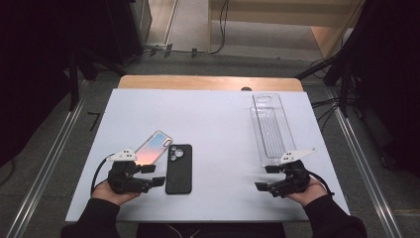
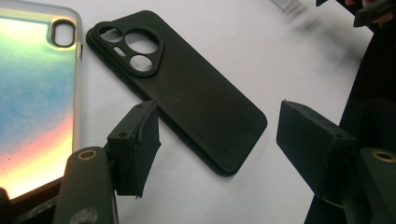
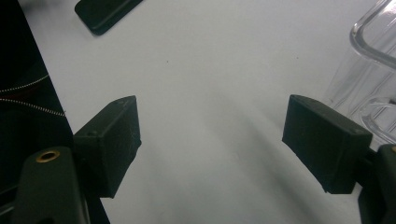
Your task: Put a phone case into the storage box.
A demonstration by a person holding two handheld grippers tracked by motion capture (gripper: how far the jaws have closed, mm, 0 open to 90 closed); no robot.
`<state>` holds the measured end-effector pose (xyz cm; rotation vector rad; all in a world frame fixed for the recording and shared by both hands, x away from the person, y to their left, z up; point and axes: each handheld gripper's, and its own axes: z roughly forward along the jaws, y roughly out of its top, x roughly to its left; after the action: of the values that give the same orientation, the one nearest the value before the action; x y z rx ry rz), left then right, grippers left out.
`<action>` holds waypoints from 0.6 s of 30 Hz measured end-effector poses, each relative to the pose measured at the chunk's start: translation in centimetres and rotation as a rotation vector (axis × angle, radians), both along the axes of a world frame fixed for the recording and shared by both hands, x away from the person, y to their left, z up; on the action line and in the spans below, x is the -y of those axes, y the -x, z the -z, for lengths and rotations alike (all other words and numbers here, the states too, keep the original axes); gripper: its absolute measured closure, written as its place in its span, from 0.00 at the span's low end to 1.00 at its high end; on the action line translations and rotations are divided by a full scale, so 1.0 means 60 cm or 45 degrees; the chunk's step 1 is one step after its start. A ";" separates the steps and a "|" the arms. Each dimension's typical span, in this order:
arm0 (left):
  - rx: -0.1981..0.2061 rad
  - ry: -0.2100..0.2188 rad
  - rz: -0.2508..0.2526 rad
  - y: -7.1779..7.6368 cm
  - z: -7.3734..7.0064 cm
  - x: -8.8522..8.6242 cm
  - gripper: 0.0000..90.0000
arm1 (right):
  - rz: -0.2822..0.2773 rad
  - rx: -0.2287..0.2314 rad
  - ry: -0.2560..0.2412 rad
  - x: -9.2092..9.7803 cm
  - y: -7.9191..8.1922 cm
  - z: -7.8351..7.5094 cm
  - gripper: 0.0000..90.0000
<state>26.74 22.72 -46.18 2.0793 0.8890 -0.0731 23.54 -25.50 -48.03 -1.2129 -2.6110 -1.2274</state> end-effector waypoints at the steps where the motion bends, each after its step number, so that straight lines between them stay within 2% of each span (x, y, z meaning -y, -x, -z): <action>1: 0.000 0.000 0.000 0.000 0.000 0.000 0.33 | 0.003 -0.001 0.001 0.000 0.000 0.000 0.20; 5: 0.002 0.000 0.001 0.000 -0.001 -0.001 0.33 | 0.030 -0.016 0.004 0.002 -0.001 0.001 0.20; 7: 0.003 0.003 -0.001 0.000 -0.002 -0.002 0.33 | 0.046 -0.045 0.019 0.003 -0.002 0.003 0.21; 13: 0.000 -0.004 0.009 0.000 -0.002 -0.002 0.33 | 0.048 -0.022 0.011 0.004 -0.002 0.002 0.21; 18: -0.006 -0.011 0.016 0.000 -0.002 0.001 0.33 | 0.064 -0.027 0.021 0.006 -0.002 0.003 0.21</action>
<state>26.77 22.68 -46.05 2.0932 0.8808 -0.0808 23.65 -25.84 -48.20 -1.2941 -2.5962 -1.1962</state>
